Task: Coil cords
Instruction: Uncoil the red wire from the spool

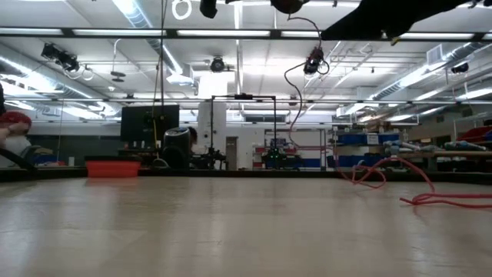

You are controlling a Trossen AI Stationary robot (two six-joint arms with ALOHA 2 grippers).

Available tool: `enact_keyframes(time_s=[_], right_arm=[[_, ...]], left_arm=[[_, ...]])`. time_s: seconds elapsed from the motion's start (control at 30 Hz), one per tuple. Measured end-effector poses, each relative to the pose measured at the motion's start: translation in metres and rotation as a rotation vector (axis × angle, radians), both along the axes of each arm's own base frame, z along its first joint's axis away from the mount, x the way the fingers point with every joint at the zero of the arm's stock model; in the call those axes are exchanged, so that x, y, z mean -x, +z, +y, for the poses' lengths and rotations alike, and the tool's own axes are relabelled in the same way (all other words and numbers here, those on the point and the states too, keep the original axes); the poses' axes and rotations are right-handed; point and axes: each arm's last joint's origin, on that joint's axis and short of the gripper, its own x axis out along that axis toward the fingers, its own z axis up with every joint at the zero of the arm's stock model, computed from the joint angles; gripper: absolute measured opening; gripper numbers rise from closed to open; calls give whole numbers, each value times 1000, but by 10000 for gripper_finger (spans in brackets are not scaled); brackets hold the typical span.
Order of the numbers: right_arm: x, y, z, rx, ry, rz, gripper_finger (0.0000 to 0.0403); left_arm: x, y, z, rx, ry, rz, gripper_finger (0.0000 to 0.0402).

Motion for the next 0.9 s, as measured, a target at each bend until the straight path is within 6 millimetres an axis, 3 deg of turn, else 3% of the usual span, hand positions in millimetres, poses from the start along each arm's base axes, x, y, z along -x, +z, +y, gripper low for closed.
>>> enact_keyframes(time_s=[0.53,0.9], right_arm=[[-11,-10,-2,107,-149,26,101],[-13,-8,-2,112,-100,24,65]], left_arm=[[0,0,0,18,-14,-10,3],[-5,-3,-1,22,-25,-23,3]])
